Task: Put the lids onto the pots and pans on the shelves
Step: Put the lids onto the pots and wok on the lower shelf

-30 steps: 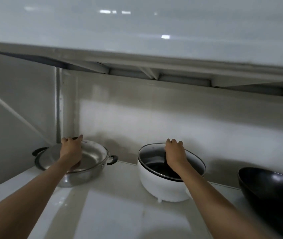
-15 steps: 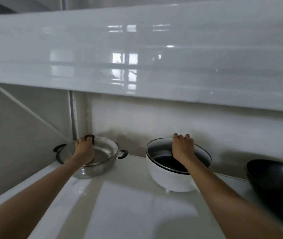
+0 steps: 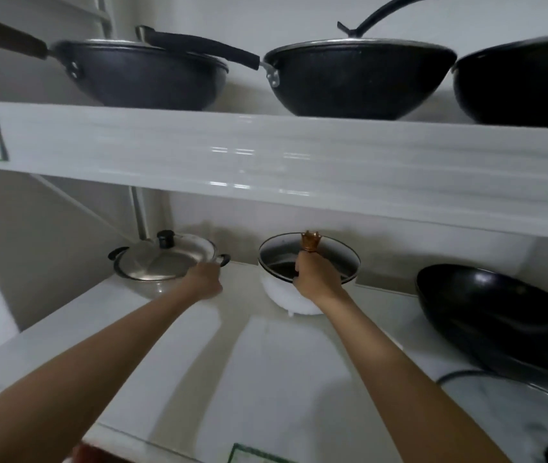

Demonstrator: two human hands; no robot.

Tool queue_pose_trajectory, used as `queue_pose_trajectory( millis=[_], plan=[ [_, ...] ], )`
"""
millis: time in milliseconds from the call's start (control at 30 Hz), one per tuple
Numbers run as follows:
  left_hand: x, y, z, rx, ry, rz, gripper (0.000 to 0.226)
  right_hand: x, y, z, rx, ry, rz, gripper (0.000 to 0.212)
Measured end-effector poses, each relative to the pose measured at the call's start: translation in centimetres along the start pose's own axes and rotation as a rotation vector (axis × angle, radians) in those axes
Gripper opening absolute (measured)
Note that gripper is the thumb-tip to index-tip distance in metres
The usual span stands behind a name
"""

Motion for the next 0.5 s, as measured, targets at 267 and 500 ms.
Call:
queue_pose_trajectory(
  millis=[267,500],
  plan=[
    [-1.5,3.0,-10.4,-0.019,-0.037,0.034,0.041,-1.6,0.7,-8.5,0.022,-0.3,0.038,0.023],
    [-3.1,5.3,-17.7,-0.008,-0.068,0.133,0.045,-0.7,2.4,-14.5,-0.019,-0.409,0.012,0.035]
  ],
)
Point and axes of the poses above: each hand's wrist, its own z-axis towards the middle knuckle, its own x-axis out of the back of the hand, y = z × x, the point moved 8 cm from there along z, towards the middle knuckle, and after that the axes turned 14 degrees about x, right-handed, at the moved point
